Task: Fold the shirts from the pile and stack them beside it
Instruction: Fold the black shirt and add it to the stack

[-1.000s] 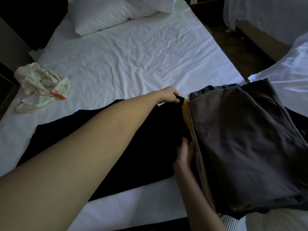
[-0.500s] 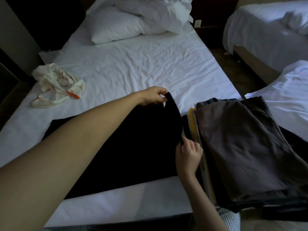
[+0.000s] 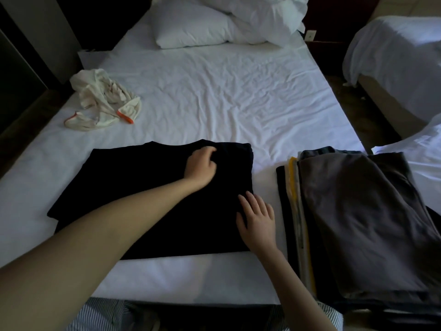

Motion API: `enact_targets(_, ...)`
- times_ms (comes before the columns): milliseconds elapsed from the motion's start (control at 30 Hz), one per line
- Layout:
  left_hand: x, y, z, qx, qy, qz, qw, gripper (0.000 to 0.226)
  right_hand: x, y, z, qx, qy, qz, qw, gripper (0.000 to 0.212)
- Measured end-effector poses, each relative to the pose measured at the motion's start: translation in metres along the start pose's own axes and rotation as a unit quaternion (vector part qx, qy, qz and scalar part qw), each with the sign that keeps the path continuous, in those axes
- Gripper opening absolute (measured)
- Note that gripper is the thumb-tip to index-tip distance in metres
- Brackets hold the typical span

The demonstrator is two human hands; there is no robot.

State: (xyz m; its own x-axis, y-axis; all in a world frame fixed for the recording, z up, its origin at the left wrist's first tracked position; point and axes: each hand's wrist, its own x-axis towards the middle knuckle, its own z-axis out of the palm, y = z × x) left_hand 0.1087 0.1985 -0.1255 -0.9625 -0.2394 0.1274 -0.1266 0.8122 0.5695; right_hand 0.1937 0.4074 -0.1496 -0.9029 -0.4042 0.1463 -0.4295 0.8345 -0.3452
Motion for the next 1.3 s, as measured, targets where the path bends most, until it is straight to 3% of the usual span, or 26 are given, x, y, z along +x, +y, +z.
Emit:
enact_targets(33,-0.008,0.011,0.013,0.018,-0.031,0.079,0.996,0.05,-0.002,0.002,0.006,-0.018,-0.038,0.021,0.999,0.046)
enact_targets(100,-0.027,0.026,0.036,0.127,-0.175,0.179,0.96,0.056,-0.013,0.009,0.019,-0.042,-0.103,0.059,0.992,0.055)
enact_targets(133,-0.035,0.025,0.048,0.185,-0.247,0.181,0.934,0.054,-0.018,0.013,0.023,-0.044,-0.125,0.074,0.988,0.059)
enact_targets(200,-0.045,0.018,0.061,0.218,-0.297,0.15,0.918,0.053,-0.023,0.016,0.025,-0.041,-0.154,0.09,0.983,0.064)
enact_targets(333,-0.033,0.009,0.053,0.219,-0.285,0.084,0.929,0.058,-0.024,0.017,0.02,-0.074,-0.187,0.063,0.977,0.105)
enact_targets(400,-0.025,-0.006,0.037,0.233,-0.269,0.022,0.934,0.057,-0.024,0.017,0.016,-0.078,-0.199,0.071,0.974,0.111)
enact_targets(567,-0.054,-0.068,-0.013,0.226,-0.264,0.004,0.938,0.051,-0.009,-0.004,-0.003,-0.125,-0.242,0.067,0.96,0.064)
enact_targets(700,-0.087,-0.105,-0.049,0.142,-0.254,-0.02,0.956,0.049,0.006,-0.041,-0.003,-0.138,-0.202,0.006,0.97,0.059)
enact_targets(800,-0.101,-0.139,-0.082,0.084,-0.156,-0.07,0.982,0.046,0.017,-0.083,0.013,-0.123,-0.213,-0.074,0.966,0.071)
enact_targets(867,-0.108,-0.167,-0.111,0.081,-0.044,-0.123,0.988,0.043,0.026,-0.113,0.025,-0.124,-0.222,-0.11,0.961,0.061)
enact_targets(1000,-0.127,-0.237,-0.168,0.026,0.058,-0.324,0.944,0.039,0.044,-0.17,0.048,-0.097,-0.247,-0.151,0.952,0.054)
enact_targets(1067,-0.134,-0.262,-0.184,-0.014,0.052,-0.375,0.925,0.036,0.053,-0.198,0.06,-0.087,-0.254,-0.169,0.948,0.053)
enact_targets(1200,-0.129,-0.279,-0.195,-0.101,-0.012,-0.33,0.938,0.03,0.074,-0.249,0.084,-0.052,-0.26,-0.173,0.948,0.053)
enact_targets(1300,-0.119,-0.281,-0.196,-0.178,-0.054,-0.326,0.927,0.024,0.087,-0.282,0.101,-0.023,-0.266,-0.166,0.949,0.054)
